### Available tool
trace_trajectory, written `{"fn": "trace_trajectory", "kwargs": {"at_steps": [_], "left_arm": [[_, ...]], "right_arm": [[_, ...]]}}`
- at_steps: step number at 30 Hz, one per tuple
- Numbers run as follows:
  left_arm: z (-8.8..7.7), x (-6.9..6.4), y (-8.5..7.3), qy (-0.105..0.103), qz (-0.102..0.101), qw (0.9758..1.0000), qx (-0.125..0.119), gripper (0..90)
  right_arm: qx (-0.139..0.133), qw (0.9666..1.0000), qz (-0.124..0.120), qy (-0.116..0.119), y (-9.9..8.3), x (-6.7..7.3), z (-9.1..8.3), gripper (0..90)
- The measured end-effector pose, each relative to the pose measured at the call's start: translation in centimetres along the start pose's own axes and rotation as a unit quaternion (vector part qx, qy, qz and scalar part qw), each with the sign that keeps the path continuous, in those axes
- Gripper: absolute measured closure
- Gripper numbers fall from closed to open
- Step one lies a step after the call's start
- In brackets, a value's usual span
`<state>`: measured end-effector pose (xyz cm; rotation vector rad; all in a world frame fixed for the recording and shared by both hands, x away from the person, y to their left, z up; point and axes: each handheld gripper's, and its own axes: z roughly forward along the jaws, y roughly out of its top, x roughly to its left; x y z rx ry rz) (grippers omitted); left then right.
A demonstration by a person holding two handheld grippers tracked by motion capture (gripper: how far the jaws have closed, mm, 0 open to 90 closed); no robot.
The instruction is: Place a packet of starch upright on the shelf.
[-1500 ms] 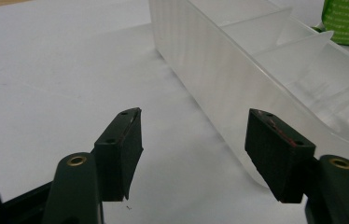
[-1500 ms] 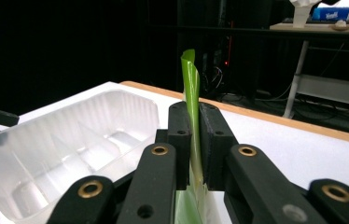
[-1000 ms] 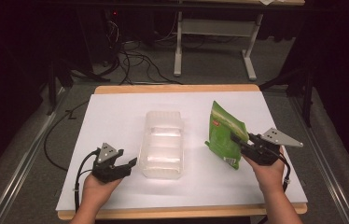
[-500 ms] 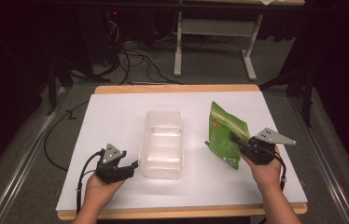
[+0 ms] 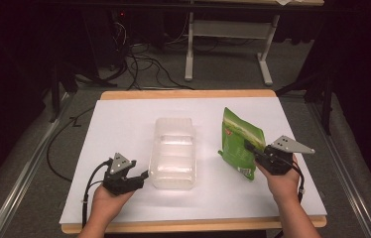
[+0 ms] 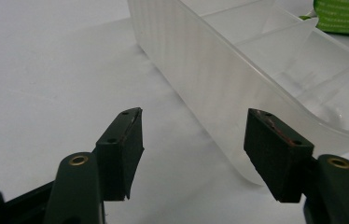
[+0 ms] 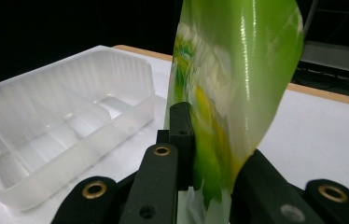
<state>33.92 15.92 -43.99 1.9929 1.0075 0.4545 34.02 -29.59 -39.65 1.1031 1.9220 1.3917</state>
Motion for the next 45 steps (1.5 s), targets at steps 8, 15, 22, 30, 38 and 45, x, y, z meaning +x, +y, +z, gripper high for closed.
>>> {"fn": "trace_trajectory", "kwargs": {"at_steps": [8, 15, 22, 30, 38, 45], "left_arm": [[0.0, -0.1, 0.1, 0.001, 0.004, 1.0000, 0.000, 37.8], [-1.2, 0.9, 0.2, 0.005, -0.023, 0.9993, -0.031, 59.3], [-1.8, 1.4, 0.3, 0.019, -0.042, 0.9979, -0.045, 86.1], [-2.1, 1.9, 0.2, 0.017, -0.054, 0.9968, -0.056, 61.5], [-1.7, 2.1, -0.1, 0.022, -0.056, 0.9972, -0.045, 48.5], [-1.7, 2.2, -0.1, 0.024, -0.054, 0.9974, -0.042, 46.5]], "right_arm": [[-0.006, 0.9999, -0.009, 0.003, 0.3, 0.4, -0.2, 86.1], [-0.017, 0.9996, -0.016, 0.015, 0.9, 1.0, -0.3, 86.2], [-0.037, 0.9986, -0.019, 0.033, 2.1, 1.7, -0.5, 86.2], [-0.061, 0.9955, -0.017, 0.070, 3.8, 2.9, 0.1, 86.2], [-0.084, 0.9895, -0.030, 0.113, 6.0, 4.3, 1.2, 86.1], [-0.096, 0.9833, -0.043, 0.149, 7.8, 6.4, 3.0, 86.2]]}}
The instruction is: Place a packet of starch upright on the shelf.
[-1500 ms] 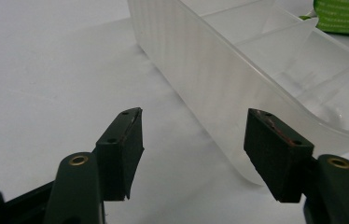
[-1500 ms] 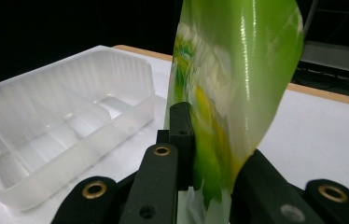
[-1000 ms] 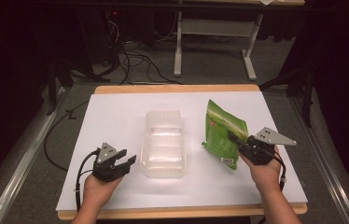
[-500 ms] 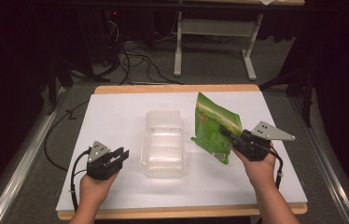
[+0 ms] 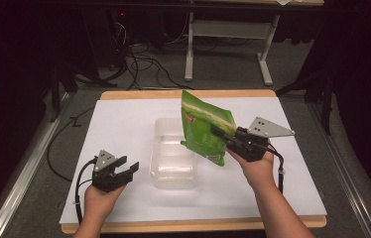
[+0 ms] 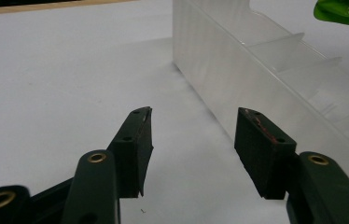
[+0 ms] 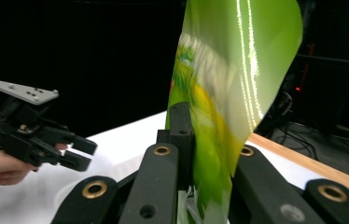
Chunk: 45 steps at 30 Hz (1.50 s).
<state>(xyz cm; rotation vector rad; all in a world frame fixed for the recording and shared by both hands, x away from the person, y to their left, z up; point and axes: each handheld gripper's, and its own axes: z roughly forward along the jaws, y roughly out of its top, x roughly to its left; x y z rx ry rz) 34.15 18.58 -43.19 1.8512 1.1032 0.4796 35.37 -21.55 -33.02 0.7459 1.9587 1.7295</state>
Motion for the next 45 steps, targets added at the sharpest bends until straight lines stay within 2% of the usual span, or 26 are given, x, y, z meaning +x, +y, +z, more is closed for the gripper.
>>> {"fn": "trace_trajectory", "kwargs": {"at_steps": [8, 13, 18, 23, 29, 35, 40, 42, 45], "left_arm": [[0.0, 0.1, 0.0, 0.001, -0.001, 1.0000, 0.002, 45.6], [0.0, 0.2, 0.0, 0.002, 0.001, 1.0000, 0.002, 45.4], [0.0, 0.2, 0.0, 0.004, 0.001, 1.0000, 0.002, 45.2], [0.0, 0.2, 0.0, 0.004, 0.000, 1.0000, 0.002, 45.1], [0.0, 0.2, 0.0, 0.003, 0.001, 1.0000, 0.003, 45.0], [0.1, 0.1, 0.0, 0.004, 0.002, 1.0000, 0.004, 45.0], [0.1, 0.1, 0.0, 0.002, 0.003, 1.0000, 0.006, 45.0], [0.2, 0.1, 0.0, 0.002, 0.004, 1.0000, 0.007, 45.0], [0.2, 0.0, 0.0, 0.001, 0.005, 1.0000, 0.008, 45.0]], "right_arm": [[-0.003, 0.9989, -0.002, 0.048, 0.2, 1.5, 2.8, 86.2], [-0.002, 0.9971, -0.007, 0.076, -0.2, 2.0, 4.4, 86.1], [0.006, 0.9953, -0.016, 0.095, -0.5, 2.4, 5.8, 86.2], [0.015, 0.9943, -0.020, 0.104, -0.8, 2.7, 6.6, 86.2], [0.023, 0.9933, -0.013, 0.112, -1.7, 2.7, 7.2, 86.2], [0.022, 0.9927, -0.009, 0.118, -2.0, 2.7, 7.1, 86.2], [0.010, 0.9921, -0.008, 0.125, -2.0, 2.7, 6.7, 86.2], [0.006, 0.9915, 0.003, 0.130, -2.4, 2.5, 6.6, 86.2], [0.018, 0.9918, 0.007, 0.127, -3.2, 2.3, 7.0, 86.3]]}}
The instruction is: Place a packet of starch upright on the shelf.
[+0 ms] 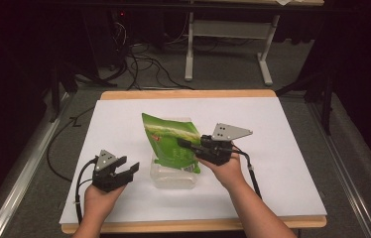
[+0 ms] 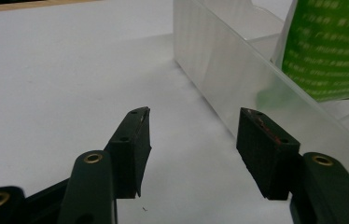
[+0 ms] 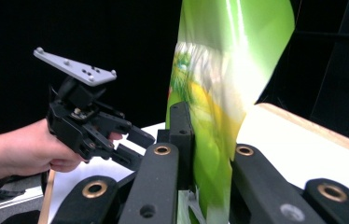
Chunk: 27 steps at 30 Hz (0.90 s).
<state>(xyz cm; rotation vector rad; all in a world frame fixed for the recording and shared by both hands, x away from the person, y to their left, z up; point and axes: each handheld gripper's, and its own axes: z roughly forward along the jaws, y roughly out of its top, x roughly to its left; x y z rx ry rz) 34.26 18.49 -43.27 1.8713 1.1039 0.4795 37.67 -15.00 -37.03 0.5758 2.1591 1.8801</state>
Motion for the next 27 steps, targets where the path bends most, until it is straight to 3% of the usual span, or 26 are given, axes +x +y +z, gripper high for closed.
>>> {"fn": "trace_trajectory", "kwargs": {"at_steps": [12, 27], "left_arm": [[0.0, 0.0, 0.0, 0.000, -0.001, 1.0000, -0.001, 45.0], [0.0, -0.1, 0.0, -0.002, 0.000, 1.0000, 0.000, 45.0]], "right_arm": [[-0.019, 0.9996, 0.018, 0.004, -0.7, -0.2, 0.4, 86.3], [-0.019, 0.9995, 0.024, -0.006, -1.3, -0.1, 0.5, 86.4]]}}
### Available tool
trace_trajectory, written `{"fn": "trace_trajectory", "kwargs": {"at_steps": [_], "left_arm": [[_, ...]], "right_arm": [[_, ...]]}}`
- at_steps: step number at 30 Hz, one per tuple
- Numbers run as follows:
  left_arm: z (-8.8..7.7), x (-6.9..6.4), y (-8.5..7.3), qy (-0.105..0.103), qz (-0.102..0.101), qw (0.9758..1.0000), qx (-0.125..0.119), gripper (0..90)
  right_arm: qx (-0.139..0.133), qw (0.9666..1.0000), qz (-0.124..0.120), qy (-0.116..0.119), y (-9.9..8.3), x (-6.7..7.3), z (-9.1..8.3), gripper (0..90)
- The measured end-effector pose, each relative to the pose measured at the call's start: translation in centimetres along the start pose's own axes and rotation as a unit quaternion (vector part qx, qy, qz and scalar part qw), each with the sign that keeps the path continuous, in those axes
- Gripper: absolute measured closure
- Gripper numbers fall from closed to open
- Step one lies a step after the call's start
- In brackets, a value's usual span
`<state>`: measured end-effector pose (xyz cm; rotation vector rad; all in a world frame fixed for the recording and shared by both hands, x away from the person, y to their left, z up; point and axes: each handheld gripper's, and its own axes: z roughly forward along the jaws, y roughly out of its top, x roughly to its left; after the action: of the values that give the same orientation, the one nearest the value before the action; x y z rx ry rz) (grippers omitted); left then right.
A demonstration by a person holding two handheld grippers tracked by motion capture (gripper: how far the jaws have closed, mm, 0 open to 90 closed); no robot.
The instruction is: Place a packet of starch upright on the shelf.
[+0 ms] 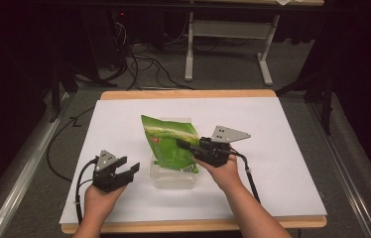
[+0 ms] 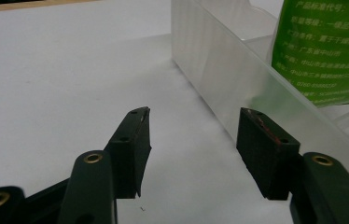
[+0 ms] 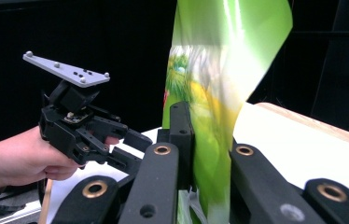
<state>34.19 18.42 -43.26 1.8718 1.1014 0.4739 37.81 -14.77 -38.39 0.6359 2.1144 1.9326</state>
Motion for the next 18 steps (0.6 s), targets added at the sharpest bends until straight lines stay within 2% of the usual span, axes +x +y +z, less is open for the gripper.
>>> {"fn": "trace_trajectory", "kwargs": {"at_steps": [4, 5, 8, 14, 15, 18], "left_arm": [[0.1, -0.1, 0.0, -0.001, 0.002, 1.0000, 0.002, 45.0], [0.1, -0.1, 0.0, -0.001, 0.003, 1.0000, 0.002, 45.0], [0.1, 0.0, 0.0, -0.001, 0.002, 1.0000, 0.002, 45.0], [0.0, 0.0, 0.0, -0.002, 0.001, 1.0000, 0.001, 45.0], [0.0, 0.0, 0.0, -0.002, 0.001, 1.0000, 0.000, 45.0], [0.0, 0.0, 0.0, -0.002, 0.001, 1.0000, 0.000, 45.0]], "right_arm": [[0.004, 1.0000, 0.000, -0.005, -0.1, -0.2, 0.0, 86.4], [0.003, 1.0000, 0.007, -0.002, -0.1, -0.3, -0.1, 86.4], [0.002, 1.0000, 0.005, 0.001, 0.0, -0.2, -0.2, 86.5], [-0.011, 0.9998, -0.005, 0.015, 1.2, 0.3, -0.6, 86.6], [-0.016, 0.9995, 0.000, 0.026, 1.4, 0.4, -0.7, 86.6], [-0.011, 0.9992, 0.000, 0.037, 1.3, 0.5, -0.7, 86.5]]}}
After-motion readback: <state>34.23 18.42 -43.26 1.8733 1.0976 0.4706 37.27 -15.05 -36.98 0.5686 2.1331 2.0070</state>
